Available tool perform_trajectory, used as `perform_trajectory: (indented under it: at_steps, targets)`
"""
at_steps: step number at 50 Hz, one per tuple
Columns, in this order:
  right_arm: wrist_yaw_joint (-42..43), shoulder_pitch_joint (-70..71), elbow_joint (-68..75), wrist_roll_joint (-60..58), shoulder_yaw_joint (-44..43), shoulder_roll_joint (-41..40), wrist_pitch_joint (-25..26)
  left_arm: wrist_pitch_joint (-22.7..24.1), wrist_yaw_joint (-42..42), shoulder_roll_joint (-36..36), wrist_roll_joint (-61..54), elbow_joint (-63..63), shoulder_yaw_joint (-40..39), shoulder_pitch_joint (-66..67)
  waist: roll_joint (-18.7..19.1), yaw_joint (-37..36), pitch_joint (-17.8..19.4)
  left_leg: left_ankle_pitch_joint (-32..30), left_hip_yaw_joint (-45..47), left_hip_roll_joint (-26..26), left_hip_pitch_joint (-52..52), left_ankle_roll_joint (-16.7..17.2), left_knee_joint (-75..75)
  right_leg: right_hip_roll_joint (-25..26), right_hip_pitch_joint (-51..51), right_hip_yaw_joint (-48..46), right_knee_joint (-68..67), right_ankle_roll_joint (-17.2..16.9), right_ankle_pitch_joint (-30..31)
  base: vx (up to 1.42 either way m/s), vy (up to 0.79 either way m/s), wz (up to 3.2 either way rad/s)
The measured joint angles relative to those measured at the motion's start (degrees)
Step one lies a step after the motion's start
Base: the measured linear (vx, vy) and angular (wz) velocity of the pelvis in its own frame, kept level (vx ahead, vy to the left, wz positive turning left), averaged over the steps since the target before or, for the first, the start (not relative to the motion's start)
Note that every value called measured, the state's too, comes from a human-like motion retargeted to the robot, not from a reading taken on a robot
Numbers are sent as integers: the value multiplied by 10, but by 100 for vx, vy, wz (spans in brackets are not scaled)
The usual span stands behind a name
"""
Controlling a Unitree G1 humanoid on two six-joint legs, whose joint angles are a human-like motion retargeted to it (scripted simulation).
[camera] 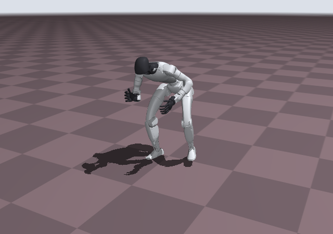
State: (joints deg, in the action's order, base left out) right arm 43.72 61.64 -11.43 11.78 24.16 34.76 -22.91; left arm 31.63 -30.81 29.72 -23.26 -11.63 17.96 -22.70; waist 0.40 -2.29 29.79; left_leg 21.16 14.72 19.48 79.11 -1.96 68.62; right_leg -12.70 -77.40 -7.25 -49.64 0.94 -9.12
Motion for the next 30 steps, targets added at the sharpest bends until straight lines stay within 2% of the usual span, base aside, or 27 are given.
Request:
perform_trajectory:
  at_steps: [7, 10, 13, 17, 20, 22, 24, 27, 30]
  targets:
    - [28, 13, 16, -24, -7, -8, 11, -2, 13, 8, -21, 8, -6, 57, -30, -35, 0, -57, 58, -36, -47, 26, -332, 13, 38, -1, -1, -15, -34, 36, -2, -27]
    - [33, -6, 19, -24, -15, -24, 1, 6, 12, 11, -21, 16, -7, 64, -49, -53, 0, -82, 57, -47, -84, 35, -420, 28, 57, 2, -7, -17, -52, 41, 8, -77]
    - [35, -42, 18, -14, -27, -41, -17, 15, 5, 15, -17, 28, -1, 45, -66, -60, 0, -107, 50, -45, -99, 33, -415, 33, 75, 4, -18, -9, -73, 41, 13, -51]
    - [32, -112, 14, 13, -52, -55, -35, 23, -17, 10, -10, 46, 26, -25, -79, -55, 0, -91, 35, -38, -89, 23, -341, 19, 63, 7, -92, 9, -61, 40, 18, -16]
    - [23, -175, 10, 37, -81, -61, -35, 27, -45, 1, -5, 58, 55, -106, -82, -53, 0, -57, 21, -35, -81, 12, -286, 10, 7, 26, -202, 9, 26, 37, 21, -16]
    - [16, -215, 10, 55, -97, -70, -29, 29, -60, -5, -5, 64, 73, -166, -85, -53, 0, -32, 16, -29, -87, 4, -260, 21, -30, 48, -257, 1, 97, 39, 18, -32]
    - [8, -247, 10, 69, -111, -78, -25, 28, -73, -10, 0, 68, 86, -228, -86, -51, 0, -9, 10, -24, -90, -3, -233, 36, -58, 63, -281, -4, 132, 38, 16, -28]
    - [-4, -279, 10, 81, -124, -87, -21, 24, -86, -14, 16, 72, 99, -320, -85, -44, 0, 18, 5, -20, -103, -7, -211, 42, -75, 58, -242, 4, 116, 37, 13, -17]
    - [-15, -295, 9, 78, -128, -91, -12, 18, -92, -13, 35, 73, 110, -407, -83, -30, 0, 33, 9, -25, -127, 2, -214, 26, -64, 24, -115, 12, 95, 38, 8, 13]
